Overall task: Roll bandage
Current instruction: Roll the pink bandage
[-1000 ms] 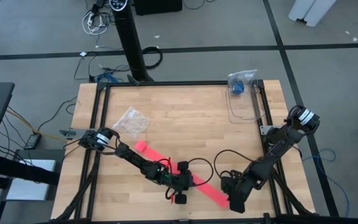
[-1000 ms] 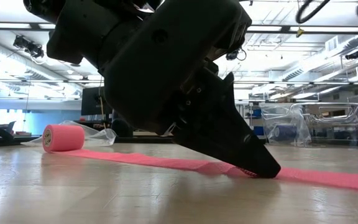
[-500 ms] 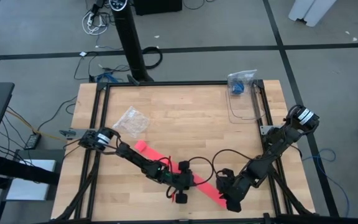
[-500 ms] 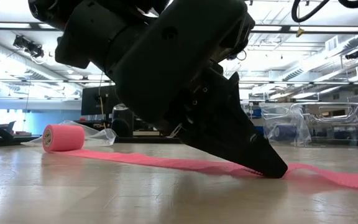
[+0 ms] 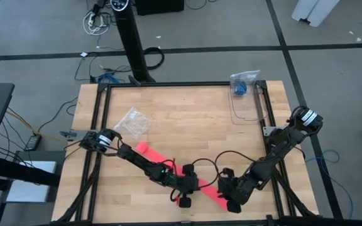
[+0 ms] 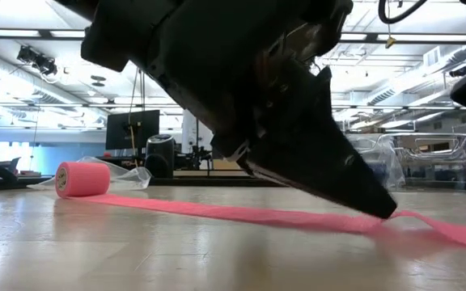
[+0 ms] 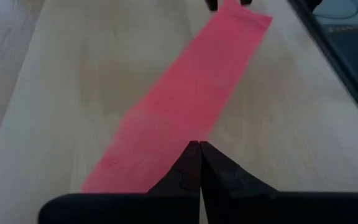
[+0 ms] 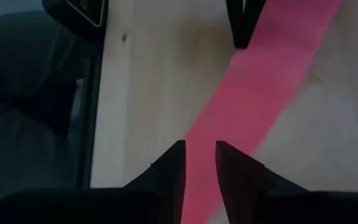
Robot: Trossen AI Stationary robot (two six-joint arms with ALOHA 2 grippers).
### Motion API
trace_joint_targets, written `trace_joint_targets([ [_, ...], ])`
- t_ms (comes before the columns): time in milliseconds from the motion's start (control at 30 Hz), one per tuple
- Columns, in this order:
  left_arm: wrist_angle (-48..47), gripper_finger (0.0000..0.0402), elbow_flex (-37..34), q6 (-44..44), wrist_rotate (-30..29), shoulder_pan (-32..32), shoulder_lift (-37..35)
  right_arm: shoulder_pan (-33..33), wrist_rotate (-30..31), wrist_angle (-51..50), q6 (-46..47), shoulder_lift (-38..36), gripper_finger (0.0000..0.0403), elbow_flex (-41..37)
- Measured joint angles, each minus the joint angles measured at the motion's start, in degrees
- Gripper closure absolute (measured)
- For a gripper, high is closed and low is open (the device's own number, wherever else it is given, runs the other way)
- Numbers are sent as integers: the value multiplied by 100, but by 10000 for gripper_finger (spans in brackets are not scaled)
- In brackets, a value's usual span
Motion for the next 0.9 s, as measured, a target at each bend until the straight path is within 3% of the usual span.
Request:
trace_joint_targets([
  [533, -2704, 395, 1285, 405, -505, -275, -100, -15, 717, 67, -198, 0, 316, 0],
  [900, -1937, 399, 881, 275, -499, -734, -925, -22, 1300, 826, -804, 2, 323, -4],
])
